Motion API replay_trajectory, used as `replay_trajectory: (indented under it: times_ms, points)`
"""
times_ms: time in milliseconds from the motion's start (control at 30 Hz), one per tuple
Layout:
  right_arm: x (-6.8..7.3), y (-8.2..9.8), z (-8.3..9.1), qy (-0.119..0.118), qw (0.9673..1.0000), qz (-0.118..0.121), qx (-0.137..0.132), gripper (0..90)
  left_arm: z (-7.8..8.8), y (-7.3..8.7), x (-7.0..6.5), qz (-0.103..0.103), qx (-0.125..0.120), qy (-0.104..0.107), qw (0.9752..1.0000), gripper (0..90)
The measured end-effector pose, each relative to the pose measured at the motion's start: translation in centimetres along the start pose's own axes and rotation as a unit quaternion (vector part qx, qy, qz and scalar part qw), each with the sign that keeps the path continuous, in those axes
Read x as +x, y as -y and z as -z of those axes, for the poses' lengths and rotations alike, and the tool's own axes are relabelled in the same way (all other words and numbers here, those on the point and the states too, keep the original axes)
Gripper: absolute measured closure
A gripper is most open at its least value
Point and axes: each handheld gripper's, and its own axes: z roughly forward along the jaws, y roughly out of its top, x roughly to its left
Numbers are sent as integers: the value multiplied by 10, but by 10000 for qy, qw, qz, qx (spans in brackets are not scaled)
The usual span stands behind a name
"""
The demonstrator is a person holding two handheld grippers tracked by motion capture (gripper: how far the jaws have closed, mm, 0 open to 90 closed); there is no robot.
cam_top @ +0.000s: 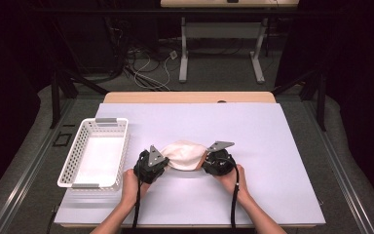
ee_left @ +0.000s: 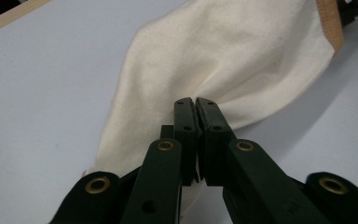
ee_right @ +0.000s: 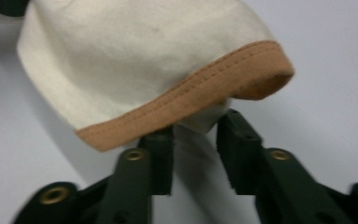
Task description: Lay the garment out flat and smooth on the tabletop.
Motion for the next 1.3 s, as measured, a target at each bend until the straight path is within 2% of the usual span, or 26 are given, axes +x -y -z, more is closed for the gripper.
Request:
replay_trajectory:
  times_ms: [33,100,233,300,333,367,500,633,767,833,900,1000,1033,1067,1100,1133,1200,1300]
  points:
    - [1,0,1,-6,10000,-62,-48,822,0,0,-1,-17,-6,19,10000,879]
    - [1,-1,5,12,10000,47,-81,854,2,-1,-2,-101,-25,-5,9999,884]
    - [4,-4,13,-7,9998,100,-186,863,6,-2,-4,-145,-112,-48,9998,888]
    - [6,-6,19,-34,9997,169,-163,864,10,-3,-4,-165,-198,-121,9996,888]
    - [7,-7,22,-39,9995,190,-246,864,11,-3,-3,-158,-254,-168,9994,888]
    - [7,-9,26,-98,9995,175,-245,864,13,-3,-2,-105,-317,-213,9992,888]
    - [6,-14,42,-75,9990,151,-414,864,16,-1,5,98,-402,-400,9983,888]
    - [-3,-13,49,75,9989,15,-472,864,9,2,8,246,-222,-408,9986,887]
    - [-11,-5,40,125,9997,-47,-217,861,0,3,3,97,29,-272,9996,868]
    - [-12,-3,38,98,9997,-107,-188,858,-1,2,0,-57,94,-165,9998,816]
    - [-12,-3,39,112,9997,-66,-202,853,-1,0,-4,-150,147,-98,9997,700]
    - [-11,-3,38,68,9997,-77,-214,843,-3,-3,-12,-273,210,49,9994,476]
    - [-11,-3,38,50,9997,-52,-227,840,-3,-3,-14,-317,230,202,9990,404]
    - [-10,-4,38,56,9998,-65,-165,835,-3,-4,-16,-377,240,218,9988,375]
    - [-10,-4,39,40,9999,-74,-138,825,-4,-5,-19,-472,287,235,9982,353]
    - [-10,-3,37,43,9997,-38,-243,820,-6,-6,-21,-575,351,257,9974,337]
    - [-9,-3,36,35,9998,-83,-188,803,-9,-6,-25,-631,403,270,9968,337]
    - [-8,-3,34,10,9999,-56,-161,774,-14,-5,-28,-813,510,165,9952,423]
